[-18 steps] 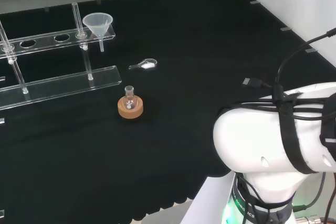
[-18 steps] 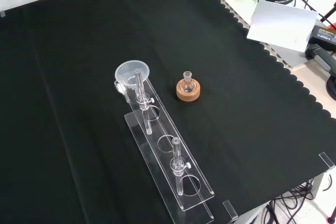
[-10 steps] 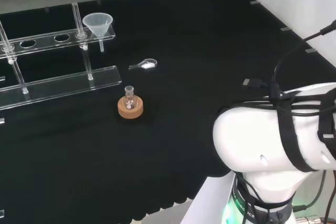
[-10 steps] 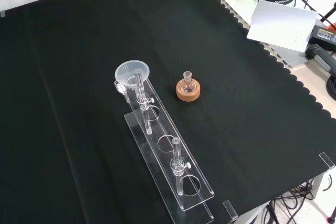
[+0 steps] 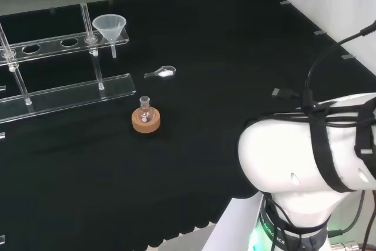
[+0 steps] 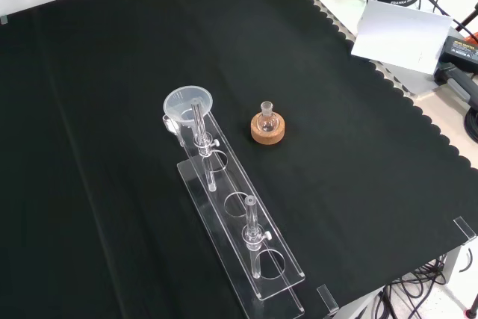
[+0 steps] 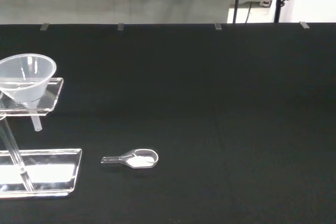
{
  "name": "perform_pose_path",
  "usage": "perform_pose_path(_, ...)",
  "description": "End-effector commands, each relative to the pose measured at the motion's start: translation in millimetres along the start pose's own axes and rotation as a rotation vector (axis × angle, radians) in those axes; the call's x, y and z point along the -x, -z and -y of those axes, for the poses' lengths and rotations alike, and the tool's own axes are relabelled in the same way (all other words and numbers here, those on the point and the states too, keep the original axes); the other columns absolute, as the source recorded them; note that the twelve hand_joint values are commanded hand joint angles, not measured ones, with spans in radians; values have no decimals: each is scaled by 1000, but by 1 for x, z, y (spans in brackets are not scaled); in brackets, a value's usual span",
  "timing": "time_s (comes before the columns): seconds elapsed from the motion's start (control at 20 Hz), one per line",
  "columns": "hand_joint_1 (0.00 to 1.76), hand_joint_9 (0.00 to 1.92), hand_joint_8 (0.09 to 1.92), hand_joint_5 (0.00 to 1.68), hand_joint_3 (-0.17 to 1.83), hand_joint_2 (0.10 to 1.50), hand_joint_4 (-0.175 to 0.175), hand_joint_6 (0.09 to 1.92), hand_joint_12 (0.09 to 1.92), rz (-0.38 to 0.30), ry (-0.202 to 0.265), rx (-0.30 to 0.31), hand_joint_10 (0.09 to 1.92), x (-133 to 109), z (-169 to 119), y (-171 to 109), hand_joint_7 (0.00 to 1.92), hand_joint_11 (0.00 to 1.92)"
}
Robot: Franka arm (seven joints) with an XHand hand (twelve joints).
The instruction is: Pick up the funnel from the transparent funnel stand.
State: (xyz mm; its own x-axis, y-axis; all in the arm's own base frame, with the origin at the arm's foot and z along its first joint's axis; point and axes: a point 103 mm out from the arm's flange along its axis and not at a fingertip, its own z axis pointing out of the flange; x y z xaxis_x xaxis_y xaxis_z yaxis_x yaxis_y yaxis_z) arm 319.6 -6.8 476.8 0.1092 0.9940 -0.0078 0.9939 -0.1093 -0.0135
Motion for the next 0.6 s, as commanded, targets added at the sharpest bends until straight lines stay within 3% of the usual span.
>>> perform_pose_path(0.05,0,112,344,238,33,1375,12,87,1364,13,-10,-20,682,-4,-22,-11,0,106)
perform_pose_path(0.25,0,115,347,241,33,1374,10,87,1364,23,22,-37,680,-17,-47,-18,0,105)
perform_pose_path(0.6,18,129,374,246,27,1359,7,87,1368,28,124,-67,673,-46,-103,-33,0,103)
